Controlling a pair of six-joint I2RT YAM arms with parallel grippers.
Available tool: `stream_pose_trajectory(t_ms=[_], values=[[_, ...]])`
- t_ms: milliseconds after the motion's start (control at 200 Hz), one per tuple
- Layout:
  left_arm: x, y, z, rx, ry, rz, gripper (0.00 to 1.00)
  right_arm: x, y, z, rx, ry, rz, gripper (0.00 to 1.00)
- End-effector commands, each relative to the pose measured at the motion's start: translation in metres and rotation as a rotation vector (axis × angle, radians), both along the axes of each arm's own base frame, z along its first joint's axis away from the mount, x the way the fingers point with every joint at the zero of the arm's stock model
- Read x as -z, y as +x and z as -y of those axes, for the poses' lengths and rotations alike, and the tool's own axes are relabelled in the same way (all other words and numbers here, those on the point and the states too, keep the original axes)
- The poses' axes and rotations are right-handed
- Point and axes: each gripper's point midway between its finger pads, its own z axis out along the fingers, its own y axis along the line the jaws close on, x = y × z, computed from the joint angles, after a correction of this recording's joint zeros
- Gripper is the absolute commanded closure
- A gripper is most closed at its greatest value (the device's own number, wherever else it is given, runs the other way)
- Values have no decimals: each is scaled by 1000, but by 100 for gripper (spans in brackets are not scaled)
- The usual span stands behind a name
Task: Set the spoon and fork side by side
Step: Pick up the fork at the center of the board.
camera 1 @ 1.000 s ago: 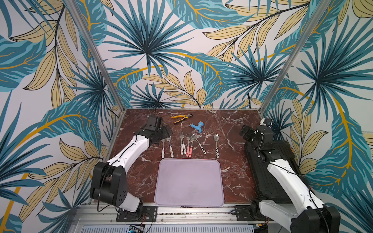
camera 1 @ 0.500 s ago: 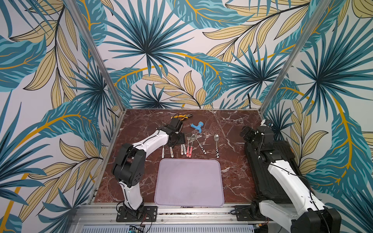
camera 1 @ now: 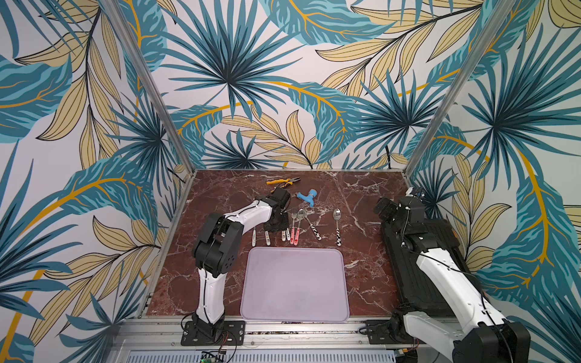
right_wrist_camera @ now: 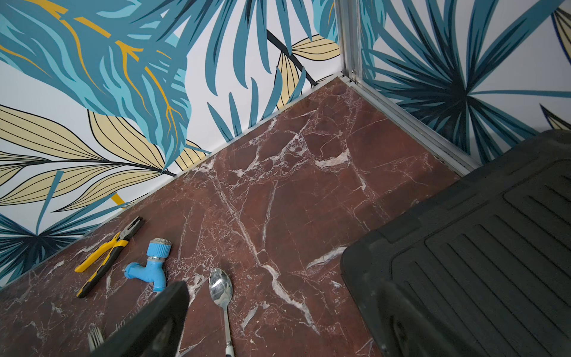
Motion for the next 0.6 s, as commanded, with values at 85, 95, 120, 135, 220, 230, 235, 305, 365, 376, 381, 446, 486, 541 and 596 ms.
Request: stream_pose_trajectory(t_ms=[85,95,120,135,220,230,235,305,365,376,381,446,486,541,596], values=[[-1,6,3,13,10,1,66,9,-4,3,20,-7,-25,0],[-1,6,3,13,11,1,66,9,-4,4,22,-7,-26,0],[-1,7,4,14,9,2,66,9,-4,4,23,-7,-26,0],[-1,7,4,14,9,2,66,9,-4,4,22,-8,-27,0],[1,7,5,20,11,-3,66,9,-4,4,25,-8,-25,1],[1,6,5,20,11,-4,66,9,-4,4,24,-8,-25,1],[1,7,5,19,11,-5,66,9,-4,4,24,-8,-26,1],[3,5,7,29,10,-12,66,9,-4,5,28,-10,-26,0],[3,5,9,34,11,-13,66,9,-4,5,28,-11,-26,0],[4,5,9,36,11,-13,66,9,-4,5,27,-11,-27,1],[4,5,9,37,11,-13,66,9,-4,5,28,-11,-26,0],[4,5,11,45,11,-14,66,10,-4,5,30,-12,-29,0],[5,4,12,48,18,-19,67,10,-4,5,30,-11,-29,0],[6,4,13,55,28,-24,67,10,-4,5,30,-11,-30,0],[8,4,13,61,40,-28,67,10,-4,5,31,-13,-30,1]])
